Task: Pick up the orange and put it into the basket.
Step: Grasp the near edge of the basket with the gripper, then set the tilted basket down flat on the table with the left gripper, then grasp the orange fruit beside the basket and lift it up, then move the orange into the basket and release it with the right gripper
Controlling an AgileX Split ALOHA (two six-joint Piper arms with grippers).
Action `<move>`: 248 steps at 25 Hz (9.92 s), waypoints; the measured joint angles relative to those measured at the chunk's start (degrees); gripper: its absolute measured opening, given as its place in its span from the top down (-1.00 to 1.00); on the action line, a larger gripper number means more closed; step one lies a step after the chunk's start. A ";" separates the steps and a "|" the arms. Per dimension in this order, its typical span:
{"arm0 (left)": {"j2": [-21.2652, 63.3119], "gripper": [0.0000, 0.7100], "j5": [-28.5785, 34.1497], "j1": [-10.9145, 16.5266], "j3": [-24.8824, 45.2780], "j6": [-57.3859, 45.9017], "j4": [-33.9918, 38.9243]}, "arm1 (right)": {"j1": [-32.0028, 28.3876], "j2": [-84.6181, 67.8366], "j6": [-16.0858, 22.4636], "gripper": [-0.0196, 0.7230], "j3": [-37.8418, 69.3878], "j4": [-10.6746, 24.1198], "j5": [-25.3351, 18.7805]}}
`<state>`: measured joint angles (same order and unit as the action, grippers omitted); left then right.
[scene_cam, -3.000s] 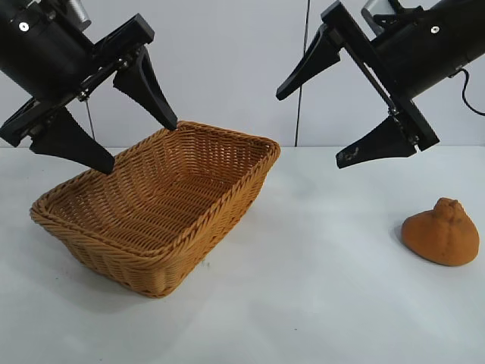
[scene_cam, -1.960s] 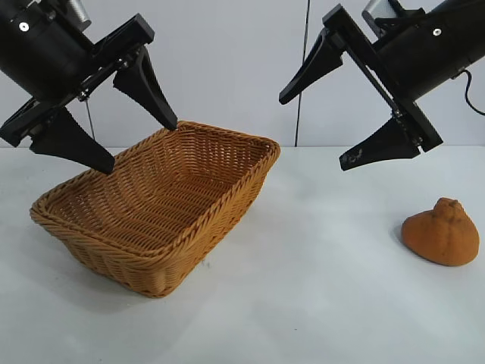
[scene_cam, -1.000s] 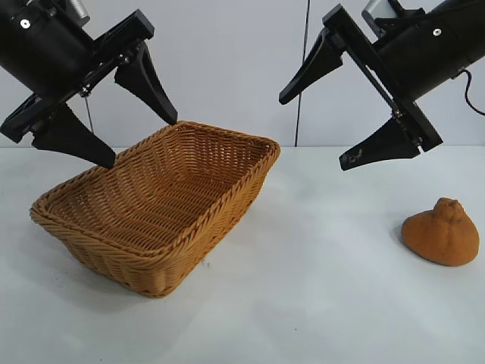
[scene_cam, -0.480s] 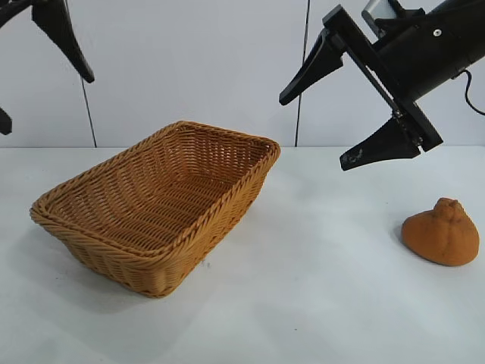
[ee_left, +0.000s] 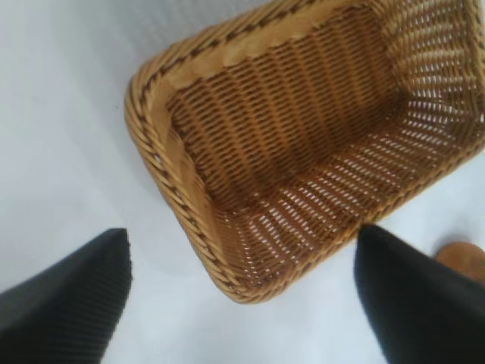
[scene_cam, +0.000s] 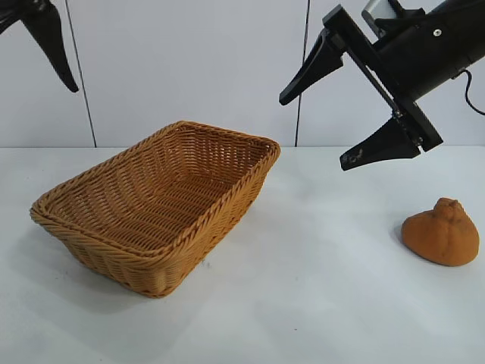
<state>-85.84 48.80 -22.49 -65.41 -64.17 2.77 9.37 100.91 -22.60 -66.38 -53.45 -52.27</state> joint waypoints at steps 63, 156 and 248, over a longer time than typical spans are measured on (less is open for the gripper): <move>-27.76 0.76 3.09 9.88 -16.84 43.47 -22.10 | 0.00 0.00 0.50 -0.92 0.00 0.75 -0.24; -22.63 -0.73 20.74 16.97 -34.65 60.39 0.36 | -0.01 0.00 1.50 -0.92 0.00 0.46 -0.01; 86.07 -0.73 12.30 17.01 36.64 63.83 -3.70 | -7.49 7.00 21.44 0.83 -27.09 49.92 -16.69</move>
<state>0.23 61.10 -5.48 -28.77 -0.34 -0.93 1.88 107.91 -1.16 -93.47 -3.53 -68.96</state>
